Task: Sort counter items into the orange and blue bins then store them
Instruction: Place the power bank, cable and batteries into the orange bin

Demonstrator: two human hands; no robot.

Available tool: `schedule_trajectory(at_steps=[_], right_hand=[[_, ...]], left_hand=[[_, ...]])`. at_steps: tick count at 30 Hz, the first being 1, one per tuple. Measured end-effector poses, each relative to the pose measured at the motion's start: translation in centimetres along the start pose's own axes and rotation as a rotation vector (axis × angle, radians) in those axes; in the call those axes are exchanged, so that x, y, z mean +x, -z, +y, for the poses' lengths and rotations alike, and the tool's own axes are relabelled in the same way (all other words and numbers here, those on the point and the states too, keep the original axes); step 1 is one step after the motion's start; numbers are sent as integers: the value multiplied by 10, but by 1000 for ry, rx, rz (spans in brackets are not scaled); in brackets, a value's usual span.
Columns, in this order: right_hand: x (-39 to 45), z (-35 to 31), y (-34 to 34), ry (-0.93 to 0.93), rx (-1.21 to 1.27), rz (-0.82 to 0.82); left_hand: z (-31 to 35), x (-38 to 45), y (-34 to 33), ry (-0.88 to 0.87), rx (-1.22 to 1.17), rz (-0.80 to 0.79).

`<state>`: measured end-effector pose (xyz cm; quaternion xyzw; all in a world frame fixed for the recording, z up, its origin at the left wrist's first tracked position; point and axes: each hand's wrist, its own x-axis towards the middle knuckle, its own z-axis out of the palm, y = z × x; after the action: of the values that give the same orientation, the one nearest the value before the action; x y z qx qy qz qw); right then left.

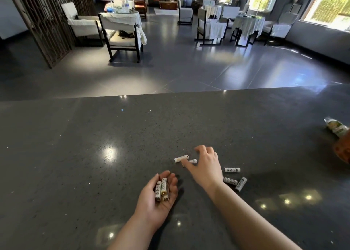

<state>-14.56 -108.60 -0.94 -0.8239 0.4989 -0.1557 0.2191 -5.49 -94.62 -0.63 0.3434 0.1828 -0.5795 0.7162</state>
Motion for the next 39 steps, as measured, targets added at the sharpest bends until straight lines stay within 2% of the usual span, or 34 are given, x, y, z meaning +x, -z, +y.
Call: schedule_trajectory(at_steps=[8, 11, 14, 17, 19, 22, 25, 28, 31, 34, 36, 39], right_hand=[[3, 5, -18, 17, -17, 67], [-2, 1, -5, 37, 158, 76], [-14, -6, 12, 208, 462, -14], [-23, -13, 18, 415, 373, -173], [-19, -13, 15, 384, 358, -105], [3, -7, 6, 164, 348, 67], [21, -4, -12, 23, 153, -1], [24, -8, -34, 18, 47, -24], [24, -7, -45, 50, 38, 60], [25, -6, -38, 37, 123, 51], [21, -12, -26, 50, 302, 32], [7, -28, 1, 189, 519, -30]], left_hand=[[11, 4, 4, -50, 37, -78], [10, 5, -1, -30, 18, -77], [7, 9, -6, -28, -8, -60], [3, 11, -9, -38, -11, -59], [2, 11, -11, -26, -15, -45], [4, 10, -9, -2, -30, -26], [7, 9, -5, 47, -109, -32], [11, 11, -5, 10, -149, -35], [19, 16, -4, -66, -150, -36], [24, 21, -1, -101, -123, -31], [23, 22, -3, -98, -119, -32], [17, 23, -9, -91, -103, -43]])
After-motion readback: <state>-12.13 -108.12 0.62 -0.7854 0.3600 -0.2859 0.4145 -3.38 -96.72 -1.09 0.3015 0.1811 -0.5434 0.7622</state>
